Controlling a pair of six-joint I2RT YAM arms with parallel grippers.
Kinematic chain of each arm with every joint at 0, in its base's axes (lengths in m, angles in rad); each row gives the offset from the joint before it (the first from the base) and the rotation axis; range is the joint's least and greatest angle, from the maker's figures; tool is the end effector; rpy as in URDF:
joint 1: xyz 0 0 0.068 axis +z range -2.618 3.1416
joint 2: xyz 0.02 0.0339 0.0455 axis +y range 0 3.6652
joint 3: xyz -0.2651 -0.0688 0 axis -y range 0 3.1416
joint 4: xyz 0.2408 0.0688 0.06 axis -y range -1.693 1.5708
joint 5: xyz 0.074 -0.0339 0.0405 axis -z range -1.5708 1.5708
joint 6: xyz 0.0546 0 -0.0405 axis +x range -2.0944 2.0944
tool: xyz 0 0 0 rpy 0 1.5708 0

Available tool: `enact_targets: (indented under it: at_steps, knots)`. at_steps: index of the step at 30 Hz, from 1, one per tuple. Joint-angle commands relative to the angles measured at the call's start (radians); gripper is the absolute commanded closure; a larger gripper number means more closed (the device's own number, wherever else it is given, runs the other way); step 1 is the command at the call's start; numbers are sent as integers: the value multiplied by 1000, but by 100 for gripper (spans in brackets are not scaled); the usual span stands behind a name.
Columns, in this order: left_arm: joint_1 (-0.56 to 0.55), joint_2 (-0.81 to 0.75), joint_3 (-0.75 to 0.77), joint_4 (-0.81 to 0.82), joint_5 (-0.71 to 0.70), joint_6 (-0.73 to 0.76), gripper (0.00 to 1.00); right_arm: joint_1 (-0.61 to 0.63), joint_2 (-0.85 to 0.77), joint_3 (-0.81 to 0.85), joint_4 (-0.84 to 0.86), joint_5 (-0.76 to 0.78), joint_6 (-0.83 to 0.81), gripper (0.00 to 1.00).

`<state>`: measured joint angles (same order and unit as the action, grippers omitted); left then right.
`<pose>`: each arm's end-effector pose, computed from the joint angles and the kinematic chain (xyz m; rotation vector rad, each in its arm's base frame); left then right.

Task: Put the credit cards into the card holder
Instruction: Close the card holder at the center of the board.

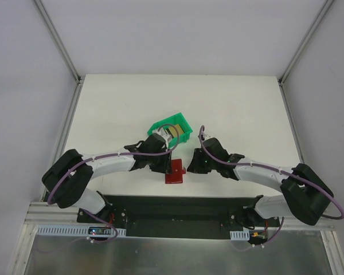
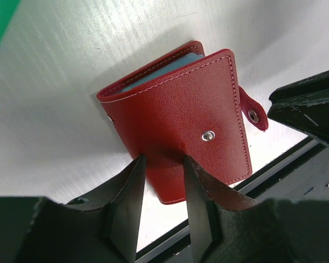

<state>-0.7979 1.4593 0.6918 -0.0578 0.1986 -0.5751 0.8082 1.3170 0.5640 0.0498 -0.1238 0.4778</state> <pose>0.1961 -0.2165 0.1592 0.3838 2.5338 -0.8320 0.1802 0.1984 0.1663 -0.4629 2.3575 0.7861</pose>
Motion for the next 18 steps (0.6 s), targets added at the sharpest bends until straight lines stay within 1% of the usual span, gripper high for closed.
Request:
enact_targets:
  at_steps: [1,11,15,18]
  knots:
    - [-18,38,12,-27,-65,23,66,0,24,47,59,-37,8,82]
    - [-57,79,43,-96,-165,20,64,3,67,74,78,-69,-1,82]
    - [-70,58,37,-120,-228,8,55,9,74,80,81,-68,1,82]
    - [-72,44,40,-134,-257,8,50,11,77,80,81,-68,2,82]
